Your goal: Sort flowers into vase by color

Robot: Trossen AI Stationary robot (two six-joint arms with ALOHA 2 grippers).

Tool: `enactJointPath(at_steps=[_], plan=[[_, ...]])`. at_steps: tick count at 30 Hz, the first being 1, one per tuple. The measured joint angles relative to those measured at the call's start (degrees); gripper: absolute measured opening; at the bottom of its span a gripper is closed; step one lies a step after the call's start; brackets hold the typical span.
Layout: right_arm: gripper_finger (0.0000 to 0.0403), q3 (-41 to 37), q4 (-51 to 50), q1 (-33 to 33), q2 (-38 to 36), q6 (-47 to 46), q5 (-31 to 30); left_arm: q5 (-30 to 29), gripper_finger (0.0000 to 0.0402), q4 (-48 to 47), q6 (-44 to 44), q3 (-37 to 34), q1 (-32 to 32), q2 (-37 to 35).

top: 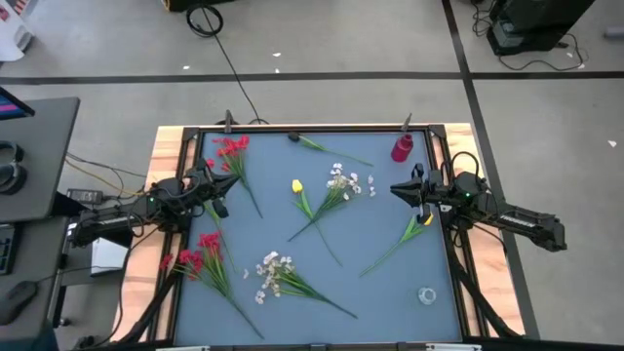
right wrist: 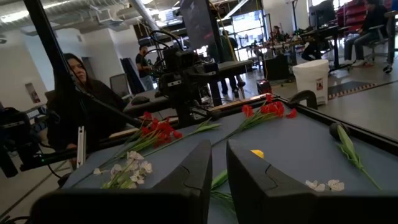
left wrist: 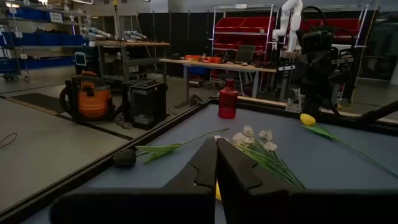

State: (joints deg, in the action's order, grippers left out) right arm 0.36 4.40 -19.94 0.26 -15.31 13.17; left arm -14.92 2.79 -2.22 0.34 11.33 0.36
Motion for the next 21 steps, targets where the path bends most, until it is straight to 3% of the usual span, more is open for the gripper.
enactJointPath(at_steps=[15, 21], plan=[[0.0059, 0.0, 0.0, 0.0, 0.0, 0.0, 0.0, -0.1, 0.0014, 0.0, 0.3, 0.0, 0.0, 0.0], [0.0059, 0.0, 0.0, 0.0, 0.0, 0.0, 0.0, -4.9, 0.0014, 0.5, 15.1, 0.0, 0.5, 0.0]])
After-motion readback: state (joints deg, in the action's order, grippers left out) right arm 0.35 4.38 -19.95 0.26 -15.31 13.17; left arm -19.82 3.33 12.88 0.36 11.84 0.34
